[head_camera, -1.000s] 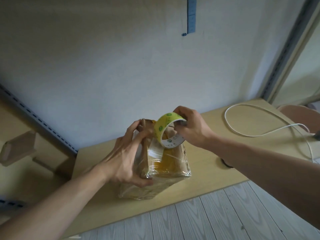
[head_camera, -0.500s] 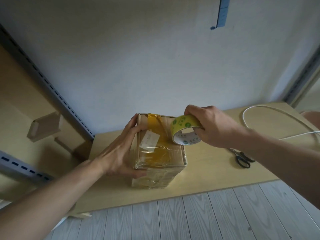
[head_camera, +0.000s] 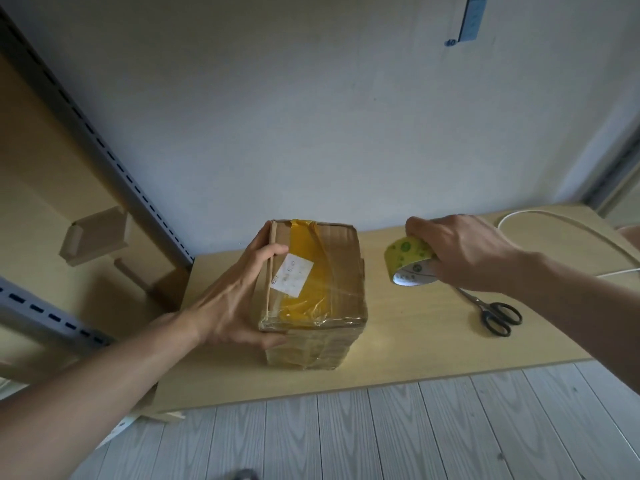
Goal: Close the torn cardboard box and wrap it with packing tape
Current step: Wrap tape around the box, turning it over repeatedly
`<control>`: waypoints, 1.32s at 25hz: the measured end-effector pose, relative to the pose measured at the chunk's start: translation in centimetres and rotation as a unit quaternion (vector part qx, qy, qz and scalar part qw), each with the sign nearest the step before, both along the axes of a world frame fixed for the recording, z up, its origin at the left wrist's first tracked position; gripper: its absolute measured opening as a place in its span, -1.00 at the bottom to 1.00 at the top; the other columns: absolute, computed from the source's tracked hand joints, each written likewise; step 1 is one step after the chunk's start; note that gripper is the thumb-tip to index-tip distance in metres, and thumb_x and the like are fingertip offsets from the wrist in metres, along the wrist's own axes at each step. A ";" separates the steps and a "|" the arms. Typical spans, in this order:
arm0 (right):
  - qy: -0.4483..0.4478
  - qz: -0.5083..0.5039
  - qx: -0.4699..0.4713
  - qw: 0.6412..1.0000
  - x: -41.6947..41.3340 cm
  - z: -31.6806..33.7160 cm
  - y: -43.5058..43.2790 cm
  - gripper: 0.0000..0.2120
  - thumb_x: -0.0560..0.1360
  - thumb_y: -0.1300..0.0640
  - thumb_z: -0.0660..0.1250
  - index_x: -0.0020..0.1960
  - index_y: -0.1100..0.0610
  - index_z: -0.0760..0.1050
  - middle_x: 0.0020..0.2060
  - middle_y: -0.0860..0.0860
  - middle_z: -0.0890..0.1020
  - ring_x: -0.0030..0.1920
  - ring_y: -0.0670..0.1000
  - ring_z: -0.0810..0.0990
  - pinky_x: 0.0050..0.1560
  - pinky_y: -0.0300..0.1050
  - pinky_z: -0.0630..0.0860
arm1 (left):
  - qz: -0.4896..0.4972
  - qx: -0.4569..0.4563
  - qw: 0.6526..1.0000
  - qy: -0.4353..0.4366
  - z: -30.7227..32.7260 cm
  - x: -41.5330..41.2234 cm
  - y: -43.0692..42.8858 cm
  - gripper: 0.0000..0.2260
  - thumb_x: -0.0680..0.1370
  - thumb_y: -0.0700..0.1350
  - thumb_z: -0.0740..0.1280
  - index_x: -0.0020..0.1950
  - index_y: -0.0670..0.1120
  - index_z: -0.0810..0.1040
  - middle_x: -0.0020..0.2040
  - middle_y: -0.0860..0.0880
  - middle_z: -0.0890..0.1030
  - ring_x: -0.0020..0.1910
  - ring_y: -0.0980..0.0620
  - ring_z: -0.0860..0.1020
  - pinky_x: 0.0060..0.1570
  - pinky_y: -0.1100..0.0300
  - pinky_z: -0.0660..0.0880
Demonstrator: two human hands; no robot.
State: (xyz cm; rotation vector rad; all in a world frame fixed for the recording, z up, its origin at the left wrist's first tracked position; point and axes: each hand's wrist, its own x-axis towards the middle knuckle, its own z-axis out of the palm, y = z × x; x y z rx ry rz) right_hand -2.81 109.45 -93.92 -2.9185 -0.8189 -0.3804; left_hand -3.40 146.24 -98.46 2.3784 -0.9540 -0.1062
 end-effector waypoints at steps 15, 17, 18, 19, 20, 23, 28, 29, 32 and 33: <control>0.123 0.006 0.098 0.988 -0.1 -5.4 6.0 -0.87 0.46 0.22 0.19 -0.03 0.10 0.28 -0.31 0.03 0.49 -0.41 0.17 0.45 -0.47 -0.06 0.35 | 0.083 0.090 0.983 0.135 2.6 -1.8 3.8 0.08 0.22 0.59 0.34 0.58 0.28 -0.09 0.59 0.15 0.18 0.52 0.19 0.26 0.50 0.10 0.24; 0.127 -0.009 0.108 0.986 0.0 -5.9 7.1 -0.87 0.46 0.26 0.18 -0.02 0.14 0.29 -0.31 0.07 0.50 -0.39 0.19 0.44 -0.46 -0.04 0.32 | 0.103 0.140 0.969 0.175 5.6 -2.3 3.1 0.10 0.16 0.73 0.08 0.60 0.26 -0.06 0.62 0.14 0.13 0.56 0.14 0.22 0.52 -0.03 0.24; 0.119 -0.012 0.111 0.987 0.2 -6.0 7.3 -0.88 0.46 0.27 0.18 -0.02 0.15 0.30 -0.31 0.08 0.51 -0.40 0.19 0.44 -0.46 -0.04 0.34 | 0.121 0.183 0.958 0.183 6.9 -2.4 1.8 0.13 0.16 0.74 0.01 0.62 0.21 -0.08 0.65 0.07 0.07 0.58 0.08 0.21 0.52 -0.08 0.23; 0.112 -0.014 0.113 0.987 0.2 -6.0 7.5 -0.89 0.47 0.27 0.17 -0.02 0.15 0.30 -0.31 0.08 0.51 -0.40 0.19 0.45 -0.45 -0.03 0.36 | 0.150 0.227 0.944 0.188 7.5 -2.5 0.0 0.15 0.17 0.73 -0.01 0.62 0.19 -0.17 0.66 -0.03 -0.01 0.58 -0.02 0.22 0.51 -0.12 0.23; 0.107 -0.018 0.112 0.988 0.2 -6.0 7.6 -0.90 0.47 0.26 0.17 -0.02 0.16 0.30 -0.31 0.09 0.52 -0.40 0.19 0.46 -0.45 -0.03 0.37 | 0.196 0.251 0.927 0.200 7.7 -2.5 -2.2 0.14 0.17 0.72 0.01 0.60 0.23 -0.29 0.66 -0.12 -0.09 0.58 -0.13 0.23 0.49 -0.16 0.24; 0.117 -0.035 0.106 0.987 -0.4 -5.8 8.1 -0.94 0.51 0.19 0.14 -0.03 0.14 0.27 -0.25 0.12 0.55 -0.37 0.20 0.47 -0.44 -0.05 0.34 | 0.324 0.205 0.892 0.241 5.8 -1.5 -7.3 0.22 0.12 0.70 0.22 0.53 0.32 -0.42 0.61 -0.21 -0.34 0.58 -0.38 0.05 0.48 -0.32 0.21; 0.115 -0.012 0.100 0.988 -0.4 -4.5 9.0 -0.81 0.50 0.05 0.06 0.02 0.15 0.27 -0.21 0.12 0.54 -0.37 0.19 0.41 -0.43 -0.09 0.22 | 0.414 0.115 0.884 0.186 4.4 -0.6 -6.7 0.21 0.14 0.32 0.57 0.56 0.36 -0.18 0.60 -0.08 -0.05 0.54 -0.32 0.12 0.37 -0.23 0.33; 0.103 0.000 0.122 0.987 -0.2 -4.1 9.1 -0.76 0.46 0.02 0.04 0.03 0.15 0.29 -0.20 0.13 0.56 -0.35 0.20 0.43 -0.42 -0.08 0.24 | 0.418 0.073 0.887 0.180 4.4 -0.5 -5.7 0.20 0.11 0.28 0.58 0.56 0.36 -0.11 0.57 -0.09 0.07 0.50 -0.29 0.21 0.34 -0.21 0.37; 0.088 0.000 0.283 0.955 0.8 -2.3 10.0 -0.75 0.39 0.23 0.23 0.07 0.15 0.39 -0.18 0.08 0.57 -0.25 0.16 0.51 -0.36 -0.08 0.39 | 0.423 -0.198 0.841 0.273 3.5 -0.6 -3.3 0.16 0.00 0.19 0.60 0.53 0.29 0.14 0.38 -0.09 0.44 0.25 -0.15 0.53 0.16 -0.11 0.56; 0.101 -0.013 0.323 0.941 1.2 -1.9 10.4 -0.72 0.38 0.28 0.25 0.08 0.14 0.42 -0.19 0.04 0.56 -0.24 0.09 0.50 -0.35 -0.20 0.40 | 0.401 -0.274 0.816 0.314 2.9 -1.0 -3.0 0.09 0.00 0.15 0.58 0.50 0.21 0.24 0.31 -0.07 0.53 0.17 -0.11 0.60 0.05 -0.04 0.60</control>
